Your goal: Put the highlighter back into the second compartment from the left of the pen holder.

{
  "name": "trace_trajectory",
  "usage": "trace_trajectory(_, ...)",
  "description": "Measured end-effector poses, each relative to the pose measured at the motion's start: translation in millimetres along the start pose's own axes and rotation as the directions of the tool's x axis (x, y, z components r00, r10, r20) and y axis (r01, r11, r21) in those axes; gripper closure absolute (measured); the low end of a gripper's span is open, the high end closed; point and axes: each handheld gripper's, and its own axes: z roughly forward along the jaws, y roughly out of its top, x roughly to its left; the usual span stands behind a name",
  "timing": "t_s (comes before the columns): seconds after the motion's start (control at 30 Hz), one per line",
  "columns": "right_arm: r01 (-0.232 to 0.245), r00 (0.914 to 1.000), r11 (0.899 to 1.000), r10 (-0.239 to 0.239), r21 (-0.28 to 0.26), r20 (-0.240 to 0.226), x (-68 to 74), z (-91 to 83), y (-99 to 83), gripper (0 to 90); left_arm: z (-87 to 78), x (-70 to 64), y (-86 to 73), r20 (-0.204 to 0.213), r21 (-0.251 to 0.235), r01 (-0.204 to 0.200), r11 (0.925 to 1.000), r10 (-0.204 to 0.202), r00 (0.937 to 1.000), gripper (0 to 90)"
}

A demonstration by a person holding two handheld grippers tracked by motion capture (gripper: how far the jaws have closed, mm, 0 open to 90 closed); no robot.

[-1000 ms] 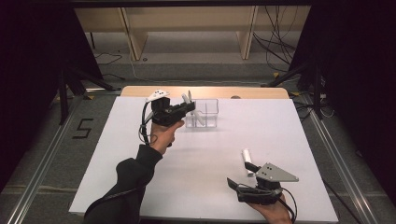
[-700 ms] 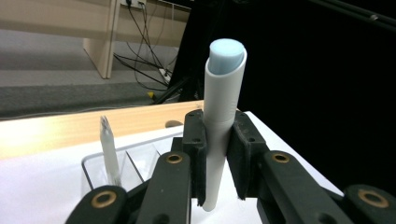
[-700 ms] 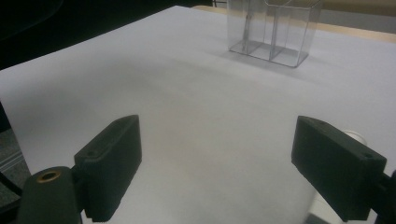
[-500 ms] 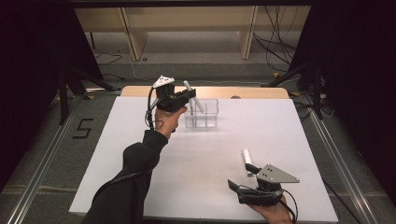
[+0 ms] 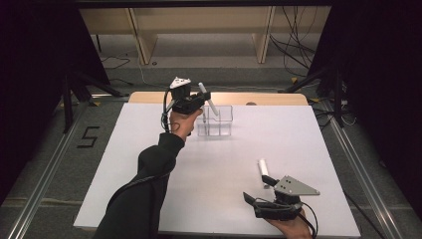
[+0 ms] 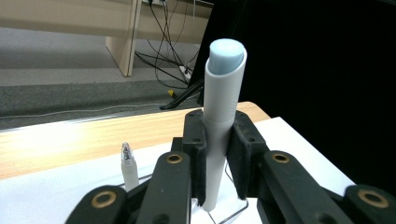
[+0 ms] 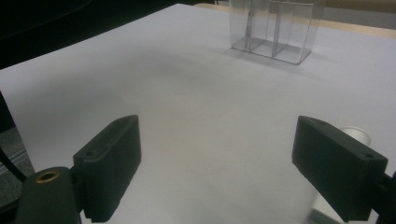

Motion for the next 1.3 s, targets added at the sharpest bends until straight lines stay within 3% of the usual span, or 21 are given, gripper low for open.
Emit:
trace_trajectory(0.53,-0.004,1.0,1.0,0.004,0.003,-0.009,0.0,0.2,-0.8,16.7,16.3,11.4,-9.8,-0.058,0.043,-0.006,0.9991,0.008,0.9983,77.9)
trace_trajectory(1.2,-0.008,0.9997,1.0,0.008,0.006,-0.023,0.8,0.2,-1.2,16.8,28.5,7.2,-18.8,-0.06,0.094,-0.019,0.9954,0.024,0.9979,76.7)
trace_trajectory(1.23,-0.007,0.9997,1.0,0.008,0.006,-0.024,0.9,0.2,-1.2,16.8,28.8,6.9,-19.4,-0.056,0.095,-0.016,0.9953,0.021,0.9982,75.1)
trace_trajectory(1.3,-0.007,0.9997,1.0,0.007,0.006,-0.025,0.9,0.1,-1.2,16.8,29.2,6.6,-19.3,-0.038,0.11,-0.021,0.9937,0.025,0.999,63.0)
